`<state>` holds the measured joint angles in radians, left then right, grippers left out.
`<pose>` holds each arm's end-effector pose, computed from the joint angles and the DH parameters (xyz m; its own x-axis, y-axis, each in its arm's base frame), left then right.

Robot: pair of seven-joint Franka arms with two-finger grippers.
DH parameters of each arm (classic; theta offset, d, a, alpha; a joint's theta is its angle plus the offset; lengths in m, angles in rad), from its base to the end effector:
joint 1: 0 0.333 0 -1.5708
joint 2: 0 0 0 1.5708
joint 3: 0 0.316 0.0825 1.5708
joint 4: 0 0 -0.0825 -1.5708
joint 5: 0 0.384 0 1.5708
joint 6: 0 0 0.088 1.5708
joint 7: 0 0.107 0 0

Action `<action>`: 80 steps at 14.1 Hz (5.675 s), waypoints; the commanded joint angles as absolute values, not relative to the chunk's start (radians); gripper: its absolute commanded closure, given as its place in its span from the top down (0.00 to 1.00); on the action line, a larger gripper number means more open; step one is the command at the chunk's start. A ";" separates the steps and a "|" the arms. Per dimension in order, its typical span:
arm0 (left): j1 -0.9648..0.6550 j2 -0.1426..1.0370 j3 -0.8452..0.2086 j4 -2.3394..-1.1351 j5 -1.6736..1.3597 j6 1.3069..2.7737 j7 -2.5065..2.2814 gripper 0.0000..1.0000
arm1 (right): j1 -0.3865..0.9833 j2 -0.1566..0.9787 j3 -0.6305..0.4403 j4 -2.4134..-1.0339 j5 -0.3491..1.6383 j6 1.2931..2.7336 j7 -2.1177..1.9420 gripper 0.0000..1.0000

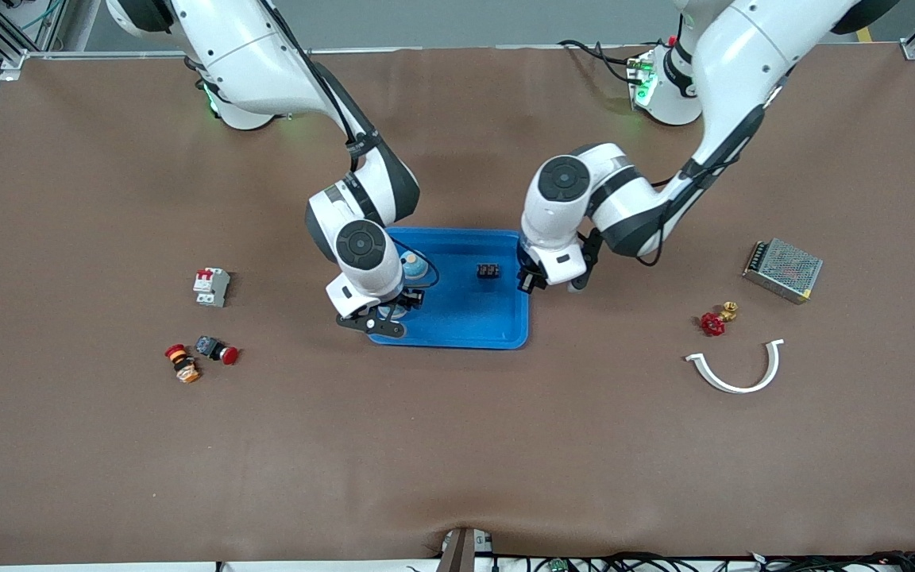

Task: Place electrolytic capacitor and blue bell in tray
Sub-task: 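Carry the bell with the right gripper while the left gripper carries capacitor to tray, then release the bell in the tray and withdraw the right gripper, then lower the capacitor into the tray beside the first one with the left gripper, then open the left gripper and lift it away from the tray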

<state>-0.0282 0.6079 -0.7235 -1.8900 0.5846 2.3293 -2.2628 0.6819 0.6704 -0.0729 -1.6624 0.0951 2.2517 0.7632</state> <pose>0.4865 -0.4034 0.2512 0.3627 0.9318 0.0112 0.9305 -0.3628 0.0502 0.5492 0.3925 0.2111 0.9765 -0.2025 -0.0734 -0.2002 -0.9790 0.0375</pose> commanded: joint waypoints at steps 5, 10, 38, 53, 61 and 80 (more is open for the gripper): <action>-0.279 0.716 -0.520 -1.688 0.577 2.304 -2.416 0.00 | 0.712 0.716 -0.083 -1.631 0.138 2.289 0.776 0.40; -0.316 0.738 -0.486 -1.639 0.565 2.306 -2.512 0.00 | 0.716 0.718 -0.083 -1.631 0.138 2.290 0.776 0.76; -0.382 0.856 -0.482 -1.545 0.571 2.312 -2.634 0.00 | 0.135 -0.069 -0.092 -1.738 -0.009 1.678 0.028 1.00; -0.410 0.865 -0.456 -1.543 0.577 2.312 -2.603 0.50 | 0.049 -0.043 -0.091 -1.601 -0.005 1.694 -0.011 1.00; -0.394 0.835 -0.457 -1.503 0.569 2.257 -2.560 1.00 | 0.038 -0.054 -0.091 -1.654 -0.005 1.759 -0.009 1.00; -0.126 0.733 -0.604 -1.479 0.485 2.065 -2.123 1.00 | 0.051 -0.054 -0.084 -1.654 -0.006 1.744 0.028 1.00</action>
<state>-0.1776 0.7598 -0.5653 -1.4681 0.5059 2.0910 -2.1906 0.0556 -0.0383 -0.0922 -1.6411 0.0000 1.7693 0.0122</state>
